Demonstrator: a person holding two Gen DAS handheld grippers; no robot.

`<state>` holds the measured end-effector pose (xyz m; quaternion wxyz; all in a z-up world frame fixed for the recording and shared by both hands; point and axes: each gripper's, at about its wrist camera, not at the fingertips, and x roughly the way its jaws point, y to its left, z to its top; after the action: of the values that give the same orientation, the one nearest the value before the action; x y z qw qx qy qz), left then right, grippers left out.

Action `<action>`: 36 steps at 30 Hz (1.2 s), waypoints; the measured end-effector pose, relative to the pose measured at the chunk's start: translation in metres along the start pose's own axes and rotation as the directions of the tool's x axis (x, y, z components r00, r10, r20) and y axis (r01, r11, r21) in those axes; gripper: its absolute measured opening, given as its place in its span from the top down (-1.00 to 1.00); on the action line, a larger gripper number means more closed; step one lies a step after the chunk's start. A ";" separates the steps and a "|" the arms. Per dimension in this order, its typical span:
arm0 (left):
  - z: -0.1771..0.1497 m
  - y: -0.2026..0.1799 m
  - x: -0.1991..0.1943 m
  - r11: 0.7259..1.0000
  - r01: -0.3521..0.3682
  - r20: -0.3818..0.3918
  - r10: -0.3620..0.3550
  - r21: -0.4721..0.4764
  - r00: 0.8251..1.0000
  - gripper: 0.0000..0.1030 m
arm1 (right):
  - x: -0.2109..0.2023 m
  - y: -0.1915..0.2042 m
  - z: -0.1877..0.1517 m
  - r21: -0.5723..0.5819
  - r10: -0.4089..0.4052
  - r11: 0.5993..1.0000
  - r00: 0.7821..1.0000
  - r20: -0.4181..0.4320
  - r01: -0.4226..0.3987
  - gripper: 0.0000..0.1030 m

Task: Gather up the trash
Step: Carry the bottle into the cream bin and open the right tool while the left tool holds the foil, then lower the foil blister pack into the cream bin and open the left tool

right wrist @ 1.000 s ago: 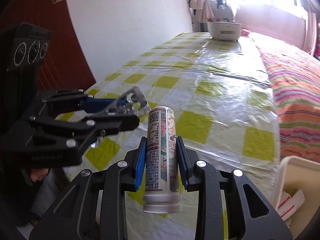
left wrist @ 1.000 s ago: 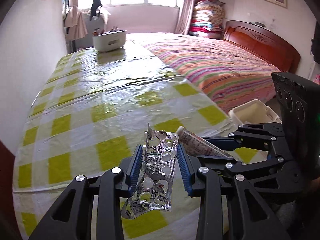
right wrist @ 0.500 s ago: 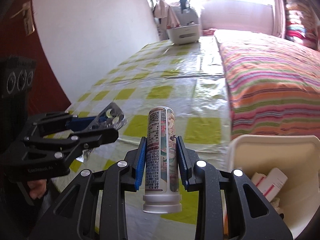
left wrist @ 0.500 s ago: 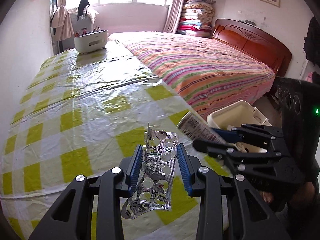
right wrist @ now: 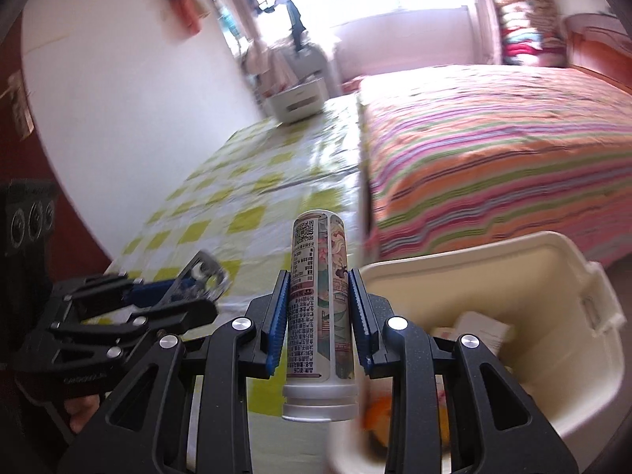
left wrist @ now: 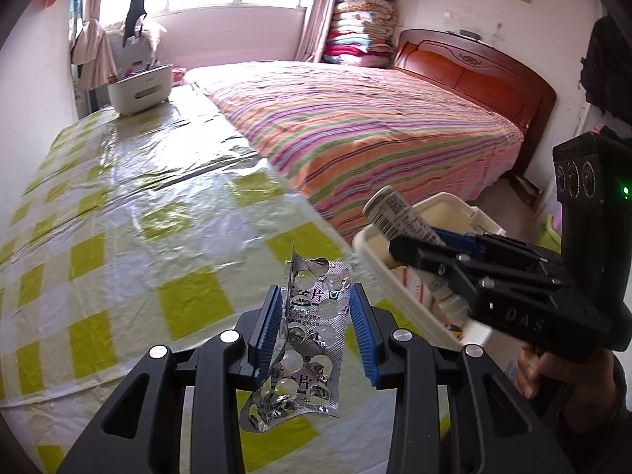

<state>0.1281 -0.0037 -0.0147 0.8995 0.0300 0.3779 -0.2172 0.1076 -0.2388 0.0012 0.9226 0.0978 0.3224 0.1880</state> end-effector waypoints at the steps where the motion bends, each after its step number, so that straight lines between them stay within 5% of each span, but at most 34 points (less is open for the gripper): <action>1: 0.001 -0.004 0.001 1.000 0.007 -0.001 -0.007 0.006 1.000 0.33 | -0.004 -0.006 0.000 0.018 -0.017 1.000 1.000 0.015 0.016 0.45; 16: 0.007 -0.047 0.013 0.994 0.071 -0.022 -0.070 0.078 0.997 0.32 | -0.042 -0.081 -0.008 0.305 -0.234 0.935 0.960 0.155 0.179 0.35; 27: 0.012 -0.060 0.015 0.992 0.094 -0.025 -0.092 0.086 0.995 0.32 | -0.045 -0.073 -0.012 0.329 -0.243 0.930 0.947 0.211 0.166 0.34; 36: 0.017 -0.077 0.021 0.988 0.115 -0.025 -0.113 0.100 0.993 0.32 | -0.061 -0.089 -0.020 0.388 -0.267 0.910 0.925 0.272 0.149 0.03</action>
<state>0.1205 -0.0844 -0.0089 0.8793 0.0562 0.3761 -0.2867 0.0764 -0.3439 -0.0066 0.9435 0.2588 0.2067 0.0069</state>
